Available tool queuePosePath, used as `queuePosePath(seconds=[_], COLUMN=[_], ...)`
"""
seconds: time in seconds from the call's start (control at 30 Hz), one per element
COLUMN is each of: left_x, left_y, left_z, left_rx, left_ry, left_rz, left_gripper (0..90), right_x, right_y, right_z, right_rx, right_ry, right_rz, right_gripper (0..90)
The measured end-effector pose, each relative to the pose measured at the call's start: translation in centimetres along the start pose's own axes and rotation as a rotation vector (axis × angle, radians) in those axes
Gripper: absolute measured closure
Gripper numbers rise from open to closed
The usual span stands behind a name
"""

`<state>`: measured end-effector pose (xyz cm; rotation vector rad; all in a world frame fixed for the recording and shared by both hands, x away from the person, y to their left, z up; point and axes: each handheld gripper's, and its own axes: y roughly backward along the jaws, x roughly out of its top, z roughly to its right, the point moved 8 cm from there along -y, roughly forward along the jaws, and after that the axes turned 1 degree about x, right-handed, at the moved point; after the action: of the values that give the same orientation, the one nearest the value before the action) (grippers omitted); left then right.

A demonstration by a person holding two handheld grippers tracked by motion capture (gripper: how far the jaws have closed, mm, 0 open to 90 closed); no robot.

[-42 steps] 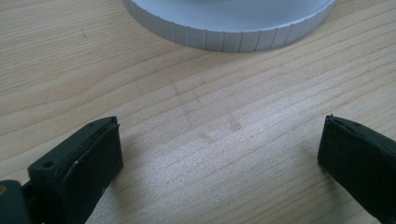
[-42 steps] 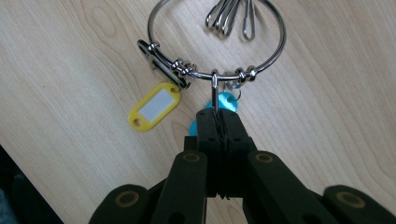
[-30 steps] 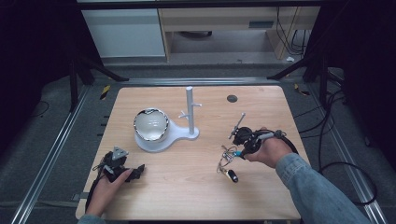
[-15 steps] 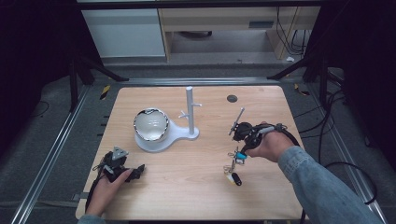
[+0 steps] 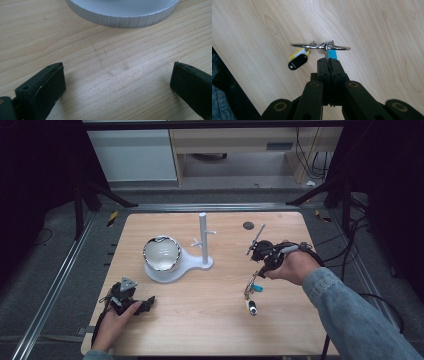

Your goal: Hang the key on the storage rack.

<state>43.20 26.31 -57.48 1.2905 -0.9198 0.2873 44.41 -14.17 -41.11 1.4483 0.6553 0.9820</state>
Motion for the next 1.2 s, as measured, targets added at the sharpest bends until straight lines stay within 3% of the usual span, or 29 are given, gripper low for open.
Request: queuePosePath(seconds=[0.93, 1.2], left_x=[0.0, 0.0], left_y=[0.0, 0.0], left_z=[0.0, 0.0], left_rx=[0.000, 0.000], left_ry=[0.000, 0.000], left_rz=[0.000, 0.000], left_gripper=[0.0, 0.0], right_x=[2.3, 3.7], right_y=[3.3, 4.6], right_z=[1.2, 1.6], right_rx=[-0.050, -0.062], right_ry=[0.013, 0.019], right_rz=[0.037, 0.072], right_gripper=[88.9, 88.9])
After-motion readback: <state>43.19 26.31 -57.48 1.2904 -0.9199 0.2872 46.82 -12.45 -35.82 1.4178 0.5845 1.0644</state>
